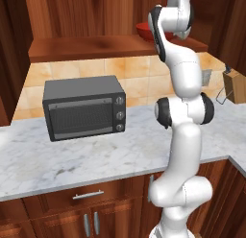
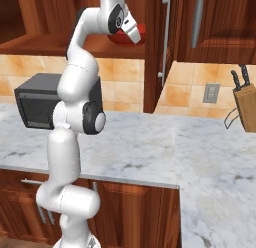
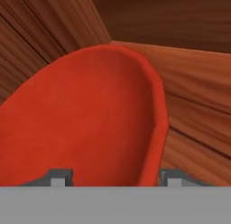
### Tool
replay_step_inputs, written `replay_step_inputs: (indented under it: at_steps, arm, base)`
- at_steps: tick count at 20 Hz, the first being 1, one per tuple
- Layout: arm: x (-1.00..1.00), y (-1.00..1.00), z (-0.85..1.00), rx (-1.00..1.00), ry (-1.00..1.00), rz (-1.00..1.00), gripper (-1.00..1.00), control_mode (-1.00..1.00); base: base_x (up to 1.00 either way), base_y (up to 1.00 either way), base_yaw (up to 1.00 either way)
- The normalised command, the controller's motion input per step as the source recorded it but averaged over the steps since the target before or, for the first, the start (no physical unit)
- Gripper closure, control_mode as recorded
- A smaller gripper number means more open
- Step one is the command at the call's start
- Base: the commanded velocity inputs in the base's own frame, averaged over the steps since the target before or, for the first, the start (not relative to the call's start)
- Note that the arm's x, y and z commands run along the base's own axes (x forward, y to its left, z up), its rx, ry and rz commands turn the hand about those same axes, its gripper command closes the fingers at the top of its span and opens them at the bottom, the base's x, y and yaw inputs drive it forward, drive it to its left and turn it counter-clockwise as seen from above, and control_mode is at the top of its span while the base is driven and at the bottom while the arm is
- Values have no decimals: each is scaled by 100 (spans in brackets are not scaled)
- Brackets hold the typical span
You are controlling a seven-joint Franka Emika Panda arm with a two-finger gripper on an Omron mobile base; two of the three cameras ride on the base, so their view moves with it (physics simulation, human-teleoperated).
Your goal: Move the bowls from the cabinet to the plates on the dining table.
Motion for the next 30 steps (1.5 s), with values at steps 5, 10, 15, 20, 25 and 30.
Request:
replay_step_inputs:
  at_steps: [5, 10, 15, 20, 25, 30]
  arm:
    - [0, 0, 0, 0, 0, 0, 100, -100]
    - [-13, -5, 3, 0, 0, 0, 100, -100]
    - [-55, -4, 12, 0, -1, 4, 100, -100]
    - [-85, 1, 5, 0, -9, 8, 100, -100]
    - [-91, 0, 0, 0, -22, 6, 100, -100]
    - [-95, 0, 0, 0, -23, 5, 100, -100]
  base:
    - [0, 0, 0]
    - [0, 0, 0]
    - [0, 0, 0]
    - [0, 0, 0]
    - [0, 0, 0]
    - [0, 0, 0]
